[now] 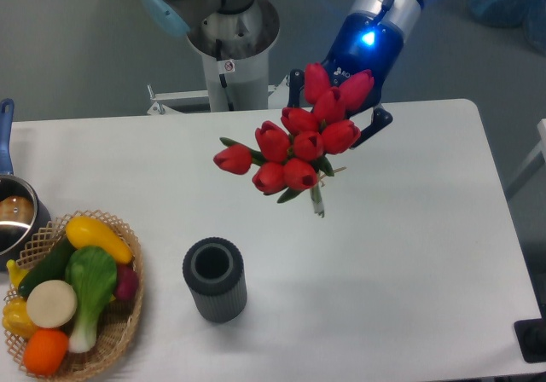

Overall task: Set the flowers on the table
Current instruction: 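Rotate the gripper to turn the red tulip bunch blooms downward, then lower the held tulips toward the table surface beside the grey vase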

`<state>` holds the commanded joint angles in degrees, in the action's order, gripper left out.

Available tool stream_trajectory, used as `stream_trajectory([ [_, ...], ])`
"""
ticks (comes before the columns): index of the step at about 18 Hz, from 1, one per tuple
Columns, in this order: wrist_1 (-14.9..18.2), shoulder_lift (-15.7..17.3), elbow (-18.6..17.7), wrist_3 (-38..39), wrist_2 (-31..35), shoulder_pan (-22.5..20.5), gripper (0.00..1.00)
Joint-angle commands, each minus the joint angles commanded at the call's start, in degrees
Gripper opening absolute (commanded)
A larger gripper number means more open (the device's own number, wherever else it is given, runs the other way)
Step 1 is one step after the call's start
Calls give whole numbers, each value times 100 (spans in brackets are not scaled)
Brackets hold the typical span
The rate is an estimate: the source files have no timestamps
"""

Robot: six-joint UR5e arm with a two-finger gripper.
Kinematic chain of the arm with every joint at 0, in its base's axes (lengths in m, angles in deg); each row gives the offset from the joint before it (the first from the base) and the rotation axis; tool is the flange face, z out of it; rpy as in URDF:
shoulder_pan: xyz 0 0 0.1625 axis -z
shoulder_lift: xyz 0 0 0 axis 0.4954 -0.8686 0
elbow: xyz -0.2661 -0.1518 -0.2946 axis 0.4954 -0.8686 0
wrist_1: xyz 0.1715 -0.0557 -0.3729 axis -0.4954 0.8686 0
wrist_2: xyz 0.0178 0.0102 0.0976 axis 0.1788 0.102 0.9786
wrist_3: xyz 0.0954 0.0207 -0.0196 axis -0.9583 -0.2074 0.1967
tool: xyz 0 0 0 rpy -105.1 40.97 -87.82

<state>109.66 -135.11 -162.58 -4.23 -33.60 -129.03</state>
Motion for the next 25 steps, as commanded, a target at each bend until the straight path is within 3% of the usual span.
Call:
stream_trajectory([
  [6,9,97,-53,-17,1406,202,6],
  [14,62,-166,-237,-658,2953,465,6],
  [21,615,-746,-150,-1300,4060,554,6],
  [25,642,-1098,-132,-1669,4465,668,6],
])
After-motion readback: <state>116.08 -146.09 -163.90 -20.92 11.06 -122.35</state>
